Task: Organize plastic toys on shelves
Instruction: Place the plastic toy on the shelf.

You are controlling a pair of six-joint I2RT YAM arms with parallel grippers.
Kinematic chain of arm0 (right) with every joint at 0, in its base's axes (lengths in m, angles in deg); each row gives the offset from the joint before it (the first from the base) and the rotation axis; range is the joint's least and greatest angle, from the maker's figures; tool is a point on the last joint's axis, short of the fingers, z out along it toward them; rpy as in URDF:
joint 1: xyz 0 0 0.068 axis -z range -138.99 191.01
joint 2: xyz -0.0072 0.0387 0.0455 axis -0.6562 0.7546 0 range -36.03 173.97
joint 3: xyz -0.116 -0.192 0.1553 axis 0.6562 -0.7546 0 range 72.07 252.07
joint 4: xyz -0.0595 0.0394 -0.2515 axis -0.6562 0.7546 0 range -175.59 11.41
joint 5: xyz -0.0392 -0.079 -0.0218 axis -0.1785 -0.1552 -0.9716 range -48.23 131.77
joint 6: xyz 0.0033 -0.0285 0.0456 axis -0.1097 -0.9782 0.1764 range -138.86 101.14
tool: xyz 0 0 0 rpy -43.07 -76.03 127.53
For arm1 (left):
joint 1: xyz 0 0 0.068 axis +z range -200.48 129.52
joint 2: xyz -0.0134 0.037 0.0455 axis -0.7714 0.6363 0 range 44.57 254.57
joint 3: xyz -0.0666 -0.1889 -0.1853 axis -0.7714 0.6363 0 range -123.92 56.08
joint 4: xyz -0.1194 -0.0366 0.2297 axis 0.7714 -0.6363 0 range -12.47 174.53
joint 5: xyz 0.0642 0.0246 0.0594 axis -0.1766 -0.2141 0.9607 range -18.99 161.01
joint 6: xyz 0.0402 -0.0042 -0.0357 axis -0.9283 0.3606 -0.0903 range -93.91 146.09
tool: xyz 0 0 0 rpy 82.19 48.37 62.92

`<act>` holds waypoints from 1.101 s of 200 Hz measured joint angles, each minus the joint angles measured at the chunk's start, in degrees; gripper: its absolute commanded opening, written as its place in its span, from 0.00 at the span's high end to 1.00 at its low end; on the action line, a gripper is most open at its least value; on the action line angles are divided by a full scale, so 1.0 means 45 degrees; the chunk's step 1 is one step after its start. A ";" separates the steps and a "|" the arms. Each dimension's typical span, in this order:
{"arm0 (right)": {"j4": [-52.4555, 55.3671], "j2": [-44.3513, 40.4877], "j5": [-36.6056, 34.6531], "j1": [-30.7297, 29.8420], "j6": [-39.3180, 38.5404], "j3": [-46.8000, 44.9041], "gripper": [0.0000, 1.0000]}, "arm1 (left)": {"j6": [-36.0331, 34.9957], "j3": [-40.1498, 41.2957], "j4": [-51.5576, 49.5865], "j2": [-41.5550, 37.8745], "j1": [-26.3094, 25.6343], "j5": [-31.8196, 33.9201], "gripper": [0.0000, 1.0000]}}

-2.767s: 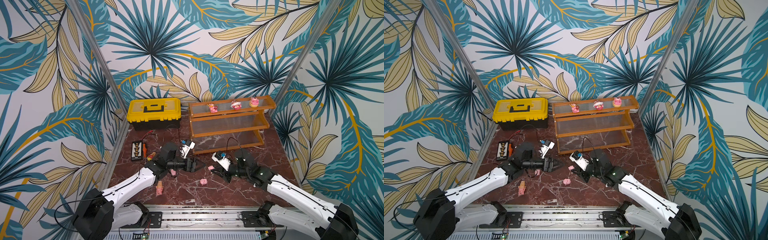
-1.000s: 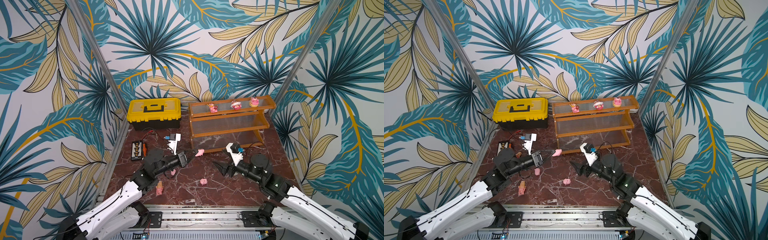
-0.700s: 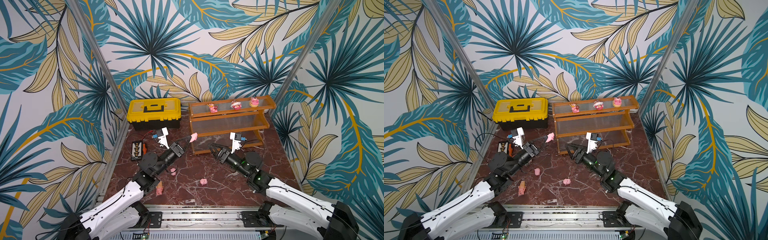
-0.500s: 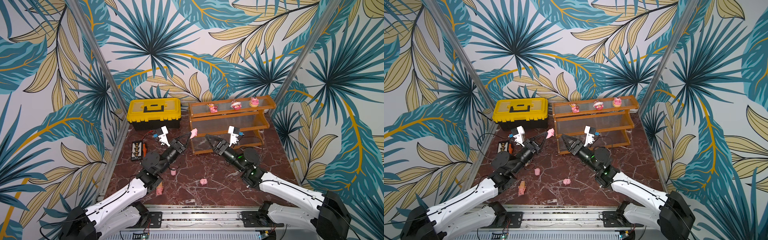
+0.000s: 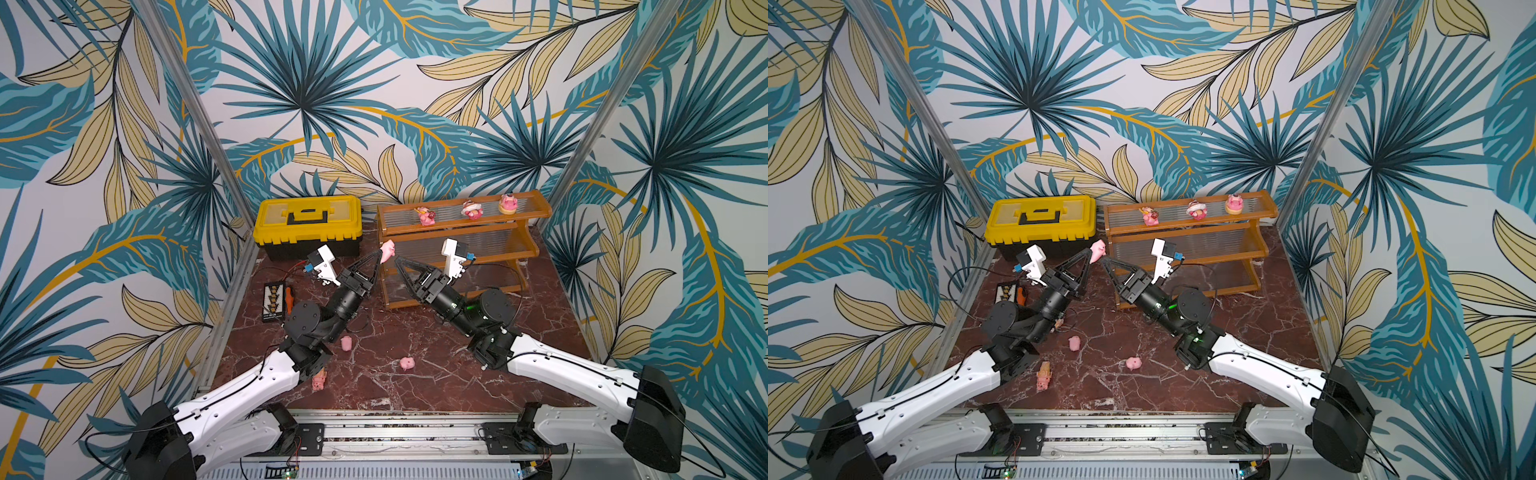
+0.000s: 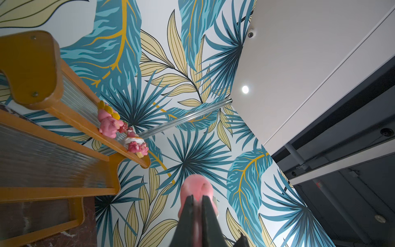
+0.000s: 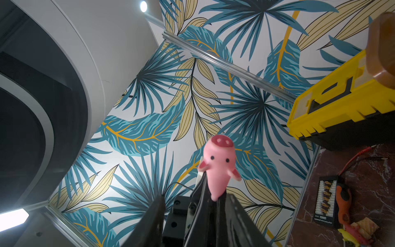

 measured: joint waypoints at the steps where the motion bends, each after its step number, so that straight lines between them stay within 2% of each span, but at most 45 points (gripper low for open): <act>1: 0.0005 0.0010 -0.0005 -0.0005 0.0000 0.0015 0.54 | 0.0000 0.0000 0.0000 0.0000 -0.0010 0.0005 1.00; 47: 0.0228 0.0345 -0.0593 -0.0301 -0.0340 0.0529 0.64 | -0.0005 -0.0117 0.0019 0.0112 -0.0296 0.0529 1.00; 103: 0.1127 0.0345 -0.1622 -0.0355 -0.0529 0.0651 0.64 | -0.0049 -0.0282 0.0160 0.0112 -0.0437 0.0874 1.00; 182: 0.1088 0.0811 -0.1758 -0.0403 -0.0529 0.1117 0.65 | -0.0058 -0.0282 0.0189 0.0155 -0.0515 0.0928 1.00; 220: 0.1103 0.0869 -0.1807 -0.0427 -0.0714 0.1277 0.85 | -0.0058 -0.0374 0.0248 0.0228 -0.0520 0.1025 1.00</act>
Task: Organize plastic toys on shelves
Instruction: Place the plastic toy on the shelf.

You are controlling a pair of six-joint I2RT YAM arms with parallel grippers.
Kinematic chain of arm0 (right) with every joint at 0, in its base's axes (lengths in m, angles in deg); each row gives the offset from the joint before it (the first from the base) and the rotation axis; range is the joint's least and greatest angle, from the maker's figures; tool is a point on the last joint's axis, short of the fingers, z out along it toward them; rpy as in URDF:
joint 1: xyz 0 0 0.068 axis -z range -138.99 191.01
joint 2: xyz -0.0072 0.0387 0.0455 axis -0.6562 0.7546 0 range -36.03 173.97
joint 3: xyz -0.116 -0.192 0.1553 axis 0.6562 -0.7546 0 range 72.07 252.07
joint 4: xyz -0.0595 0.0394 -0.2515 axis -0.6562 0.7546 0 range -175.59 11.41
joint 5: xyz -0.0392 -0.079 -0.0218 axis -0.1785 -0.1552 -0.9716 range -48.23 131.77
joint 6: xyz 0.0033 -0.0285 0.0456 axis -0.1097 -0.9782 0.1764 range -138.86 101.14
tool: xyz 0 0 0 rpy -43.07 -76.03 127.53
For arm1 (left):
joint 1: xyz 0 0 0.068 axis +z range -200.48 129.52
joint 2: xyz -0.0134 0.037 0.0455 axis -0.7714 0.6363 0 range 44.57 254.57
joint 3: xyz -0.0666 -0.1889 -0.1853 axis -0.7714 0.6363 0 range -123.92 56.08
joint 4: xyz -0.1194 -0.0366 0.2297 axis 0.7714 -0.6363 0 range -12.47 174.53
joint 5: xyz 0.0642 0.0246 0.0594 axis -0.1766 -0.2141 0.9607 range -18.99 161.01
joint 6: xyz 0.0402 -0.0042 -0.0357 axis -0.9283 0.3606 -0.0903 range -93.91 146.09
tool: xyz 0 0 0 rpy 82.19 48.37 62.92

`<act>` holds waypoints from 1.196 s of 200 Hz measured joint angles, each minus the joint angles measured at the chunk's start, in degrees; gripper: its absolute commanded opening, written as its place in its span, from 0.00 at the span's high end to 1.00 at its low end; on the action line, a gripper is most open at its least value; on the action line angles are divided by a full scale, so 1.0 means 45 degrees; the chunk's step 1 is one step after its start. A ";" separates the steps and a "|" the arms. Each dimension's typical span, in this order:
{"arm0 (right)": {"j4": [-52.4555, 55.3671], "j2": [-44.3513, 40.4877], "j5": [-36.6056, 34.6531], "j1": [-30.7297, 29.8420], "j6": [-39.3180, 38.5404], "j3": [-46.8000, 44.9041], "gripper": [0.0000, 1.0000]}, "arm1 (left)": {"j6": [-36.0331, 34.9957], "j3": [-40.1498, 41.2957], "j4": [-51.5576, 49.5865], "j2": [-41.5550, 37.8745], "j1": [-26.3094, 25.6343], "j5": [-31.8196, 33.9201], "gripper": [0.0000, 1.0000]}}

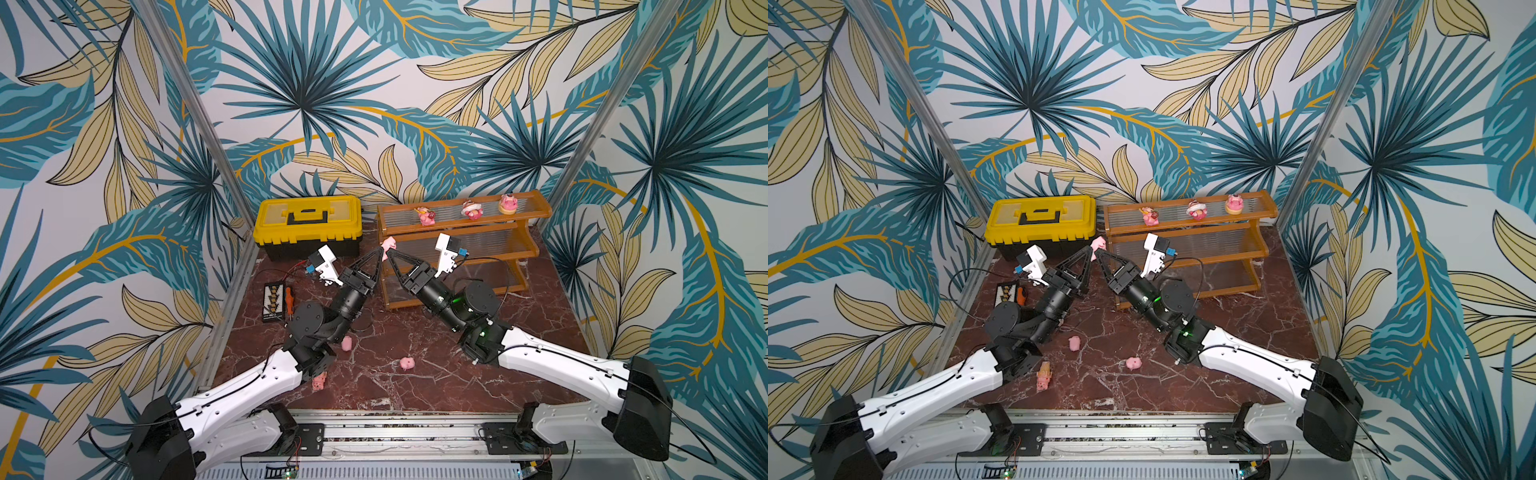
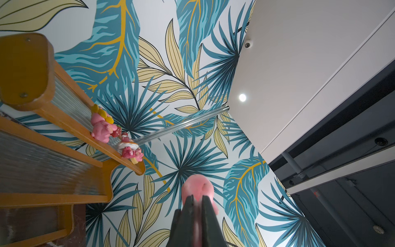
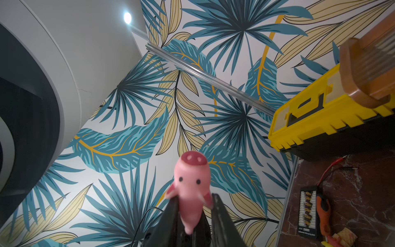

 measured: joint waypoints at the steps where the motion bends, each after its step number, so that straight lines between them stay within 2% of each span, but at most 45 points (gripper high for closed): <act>1: -0.0005 0.0005 0.0015 0.0000 0.0039 0.0015 0.85 | 0.0000 -0.0005 0.0000 0.0005 0.0000 0.0005 1.00; 36: 0.0058 0.0024 -0.0044 -0.0044 -0.0141 0.0194 0.97 | 0.0000 -0.0146 0.0078 0.0083 0.0000 0.0044 0.95; 78: 0.0797 -0.0282 -0.0238 -0.0010 -0.0529 0.0092 0.98 | -0.0568 -0.0097 -0.0126 -0.0087 -0.0024 0.0131 0.38; 98: 0.1948 -0.0947 -0.0121 0.0267 -0.0942 -0.0131 0.98 | -0.1491 0.0165 -0.1059 -0.1073 0.0058 0.0257 0.21; 119: 0.4163 -0.2021 0.0826 0.1287 -0.2006 -0.0136 0.98 | -0.2987 0.0165 -0.3424 -0.2827 0.0816 0.0015 0.19; 136: 0.6785 -0.2793 0.2103 0.2419 -0.3551 0.0223 0.98 | -0.4629 -0.0204 -0.5969 -0.3944 0.1962 -0.1001 0.18; 155: 1.0705 -0.3147 0.3463 0.3138 -0.6533 0.1292 0.98 | -0.7271 -0.1423 -0.8990 -0.4192 0.2958 -0.2968 0.17; 178: 1.5256 -0.3055 0.4532 0.3181 -1.0773 0.2701 0.98 | -1.0826 -0.2671 -1.2026 -0.3735 0.3186 -0.5940 0.18; 207: 1.8797 -0.2822 0.5455 0.3191 -1.5004 0.3225 0.97 | -1.4664 -0.2633 -1.3760 -0.3293 0.3138 -0.9326 0.18; 239: 1.9700 -0.2919 0.6562 0.3143 -1.7388 0.2953 0.96 | -1.6708 -0.2448 -1.3571 -0.2696 0.2482 -1.1176 0.22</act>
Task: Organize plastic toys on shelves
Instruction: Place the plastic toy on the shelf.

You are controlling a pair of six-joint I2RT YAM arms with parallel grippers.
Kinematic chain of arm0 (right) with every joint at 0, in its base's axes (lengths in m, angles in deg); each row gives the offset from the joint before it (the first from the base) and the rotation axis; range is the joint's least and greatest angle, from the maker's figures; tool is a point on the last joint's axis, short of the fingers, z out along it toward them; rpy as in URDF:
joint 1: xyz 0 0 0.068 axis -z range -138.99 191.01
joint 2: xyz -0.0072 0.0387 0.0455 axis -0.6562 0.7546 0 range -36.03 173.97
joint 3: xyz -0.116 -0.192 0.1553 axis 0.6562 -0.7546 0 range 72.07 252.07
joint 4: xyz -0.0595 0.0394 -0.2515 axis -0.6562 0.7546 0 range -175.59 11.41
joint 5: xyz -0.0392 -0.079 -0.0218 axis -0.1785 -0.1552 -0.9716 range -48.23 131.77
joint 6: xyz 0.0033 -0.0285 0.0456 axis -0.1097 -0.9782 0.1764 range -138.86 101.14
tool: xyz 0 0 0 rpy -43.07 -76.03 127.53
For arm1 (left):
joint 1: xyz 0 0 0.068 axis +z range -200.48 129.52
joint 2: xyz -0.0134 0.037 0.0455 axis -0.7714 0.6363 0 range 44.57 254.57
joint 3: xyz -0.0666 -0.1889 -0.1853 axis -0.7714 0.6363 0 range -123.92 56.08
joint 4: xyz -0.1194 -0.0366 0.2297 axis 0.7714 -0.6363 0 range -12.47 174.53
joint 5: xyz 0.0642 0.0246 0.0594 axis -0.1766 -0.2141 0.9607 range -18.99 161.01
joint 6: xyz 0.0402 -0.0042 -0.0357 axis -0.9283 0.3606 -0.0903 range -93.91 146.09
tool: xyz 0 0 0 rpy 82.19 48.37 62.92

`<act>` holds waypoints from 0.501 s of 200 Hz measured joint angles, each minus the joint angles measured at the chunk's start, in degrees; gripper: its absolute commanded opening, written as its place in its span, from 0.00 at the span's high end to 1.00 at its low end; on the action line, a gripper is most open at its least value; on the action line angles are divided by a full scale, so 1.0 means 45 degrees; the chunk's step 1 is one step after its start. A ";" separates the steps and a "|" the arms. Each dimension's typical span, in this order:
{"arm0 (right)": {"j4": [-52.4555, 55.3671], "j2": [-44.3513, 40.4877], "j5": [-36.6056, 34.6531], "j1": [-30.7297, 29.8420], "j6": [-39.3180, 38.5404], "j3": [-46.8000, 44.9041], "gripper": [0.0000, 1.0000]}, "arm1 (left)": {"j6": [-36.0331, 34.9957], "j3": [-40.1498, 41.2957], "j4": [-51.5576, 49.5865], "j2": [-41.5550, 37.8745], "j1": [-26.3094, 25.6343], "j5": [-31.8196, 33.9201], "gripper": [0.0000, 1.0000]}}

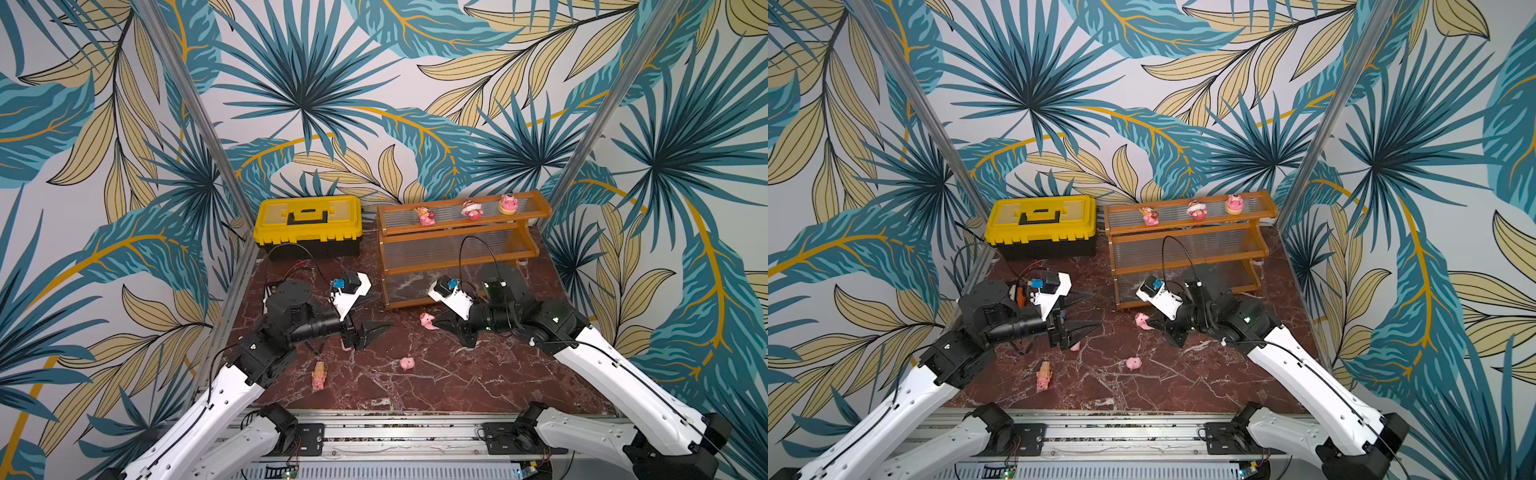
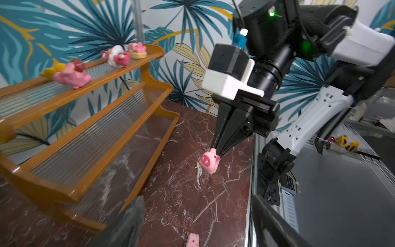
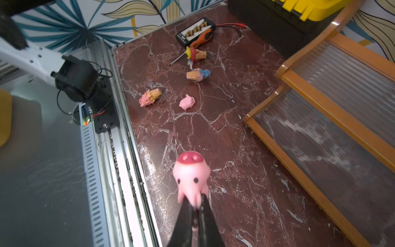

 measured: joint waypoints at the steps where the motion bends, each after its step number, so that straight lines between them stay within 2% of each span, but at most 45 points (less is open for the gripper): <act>1: -0.0005 -0.0015 0.0039 -0.0010 -0.0063 -0.0019 0.96 | -0.0053 0.0000 0.0024 0.0053 -0.0058 -0.0034 0.22; 40: -0.0369 -0.0204 0.0743 -0.0355 -0.0967 -0.0355 0.96 | -0.0656 0.0000 0.1001 0.1787 -0.1428 -0.0821 0.33; 100: -0.0714 -0.0204 0.0894 -0.0476 -0.1292 -0.0364 0.95 | -0.0573 0.0000 0.1894 0.2778 -0.1559 -0.1239 0.47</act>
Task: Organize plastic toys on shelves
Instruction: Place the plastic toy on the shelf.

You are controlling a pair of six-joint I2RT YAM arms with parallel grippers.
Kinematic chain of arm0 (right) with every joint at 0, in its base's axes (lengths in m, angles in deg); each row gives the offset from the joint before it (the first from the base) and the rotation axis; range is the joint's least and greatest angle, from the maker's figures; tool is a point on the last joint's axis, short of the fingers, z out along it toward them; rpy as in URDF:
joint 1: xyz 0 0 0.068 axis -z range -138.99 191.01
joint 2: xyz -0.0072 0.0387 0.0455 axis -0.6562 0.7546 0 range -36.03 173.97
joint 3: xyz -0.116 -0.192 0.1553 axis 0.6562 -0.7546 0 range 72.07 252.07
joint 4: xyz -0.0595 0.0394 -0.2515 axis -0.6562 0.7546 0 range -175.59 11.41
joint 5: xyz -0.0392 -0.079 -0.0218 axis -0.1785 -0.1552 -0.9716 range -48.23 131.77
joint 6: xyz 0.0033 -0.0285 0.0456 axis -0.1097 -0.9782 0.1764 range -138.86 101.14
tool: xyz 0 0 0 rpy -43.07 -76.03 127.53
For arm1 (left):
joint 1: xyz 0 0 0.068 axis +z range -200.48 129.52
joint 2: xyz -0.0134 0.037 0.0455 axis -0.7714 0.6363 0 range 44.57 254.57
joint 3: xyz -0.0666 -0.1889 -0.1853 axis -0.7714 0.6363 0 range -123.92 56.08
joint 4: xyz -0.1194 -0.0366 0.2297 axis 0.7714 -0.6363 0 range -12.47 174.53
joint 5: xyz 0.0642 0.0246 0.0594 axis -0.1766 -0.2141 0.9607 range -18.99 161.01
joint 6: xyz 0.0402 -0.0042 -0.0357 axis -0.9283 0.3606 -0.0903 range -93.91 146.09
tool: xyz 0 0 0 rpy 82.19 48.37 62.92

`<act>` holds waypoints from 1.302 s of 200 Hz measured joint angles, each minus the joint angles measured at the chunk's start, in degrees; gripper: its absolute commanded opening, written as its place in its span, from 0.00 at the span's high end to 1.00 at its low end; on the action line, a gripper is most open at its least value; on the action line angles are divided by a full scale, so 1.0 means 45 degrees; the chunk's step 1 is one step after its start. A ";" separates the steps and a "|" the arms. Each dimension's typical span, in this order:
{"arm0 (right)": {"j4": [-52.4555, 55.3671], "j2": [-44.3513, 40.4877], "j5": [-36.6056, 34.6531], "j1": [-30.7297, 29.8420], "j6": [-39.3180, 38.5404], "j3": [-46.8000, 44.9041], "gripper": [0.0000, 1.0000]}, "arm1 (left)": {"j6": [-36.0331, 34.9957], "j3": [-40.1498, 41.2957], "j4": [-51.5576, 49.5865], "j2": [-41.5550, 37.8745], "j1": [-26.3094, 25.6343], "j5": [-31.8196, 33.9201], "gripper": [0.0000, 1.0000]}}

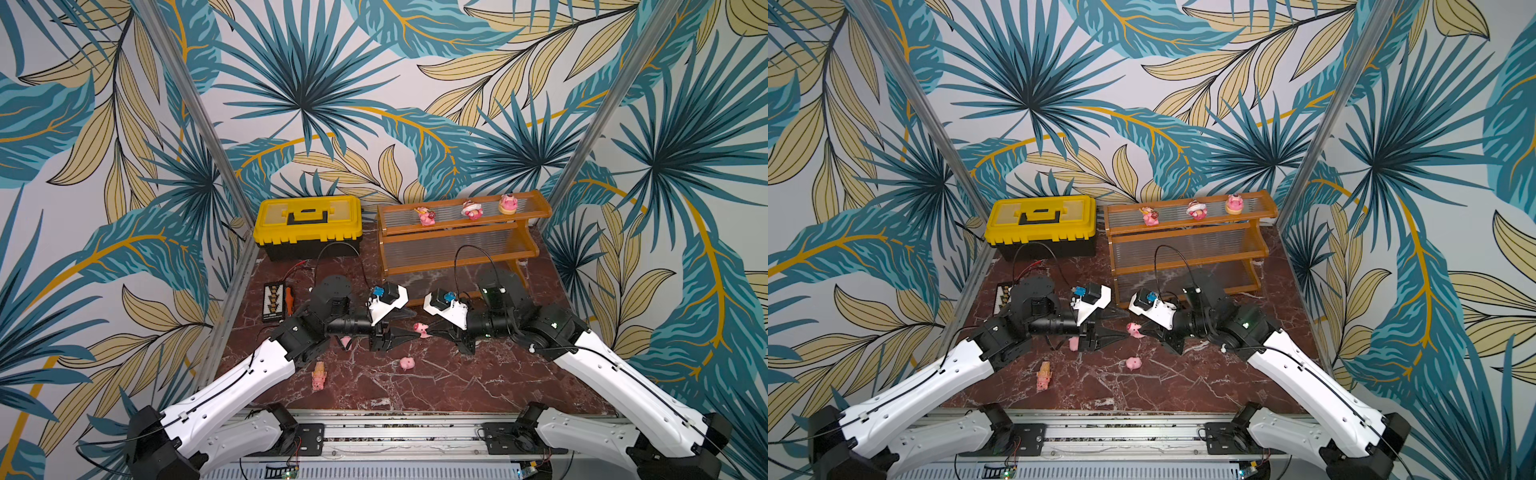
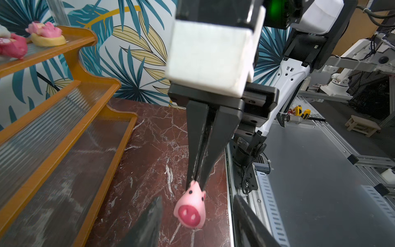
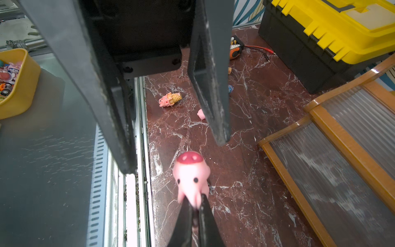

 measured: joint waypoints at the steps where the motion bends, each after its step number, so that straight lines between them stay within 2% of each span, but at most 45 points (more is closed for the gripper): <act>1: -0.0005 0.0000 0.0000 0.0000 0.0000 0.0000 0.95 | 0.0000 0.0000 0.0000 0.0005 0.0000 -0.0005 0.47; 41: -0.0243 0.0034 0.0087 -0.0019 -0.0117 0.0000 0.95 | -0.0185 0.0000 -0.0024 0.0384 0.0000 -0.0053 0.57; 60: -0.0296 0.0141 0.0107 -0.0024 -0.0194 0.0000 0.95 | -0.0282 0.0000 -0.0078 0.0491 0.0000 -0.0073 0.68; 71: -0.0287 0.0199 0.0165 -0.0024 -0.0233 0.0000 0.95 | -0.0398 0.0000 -0.0107 0.0534 0.0005 -0.0039 0.70; 107: -0.0277 0.0291 0.0175 -0.0044 -0.0282 0.0000 0.94 | -0.0481 0.0000 -0.0257 0.0563 0.0034 -0.0019 0.84; 122: -0.0277 0.0291 0.0165 -0.0044 -0.0282 0.0000 0.92 | -0.0539 0.0000 -0.0296 0.0563 0.0053 -0.0039 0.85; 138: -0.0306 0.0291 0.0121 -0.0044 -0.0262 0.0000 0.85 | -0.0520 0.0000 -0.0301 0.0559 0.0117 -0.0083 0.86; 169: -0.1112 -0.0049 -0.0015 -0.0049 0.0126 -0.0437 0.59 | -0.0015 0.0063 -0.0092 0.0437 0.0544 -0.0267 0.86; 182: -0.1564 -0.0539 -0.0136 -0.0044 0.0413 -0.1039 0.53 | 0.0418 0.0223 0.0335 0.0233 0.0908 -0.0393 0.86; 222: -0.3526 -0.2215 -0.0233 -0.0044 0.1977 -0.2919 0.50 | 0.1744 0.0583 0.1647 -0.0481 0.1413 -0.0782 0.86; 260: -0.6431 -0.2409 -0.0136 -0.0044 0.3793 -0.3915 0.51 | 0.2399 0.0583 0.2307 -0.0534 0.1428 -0.1093 0.85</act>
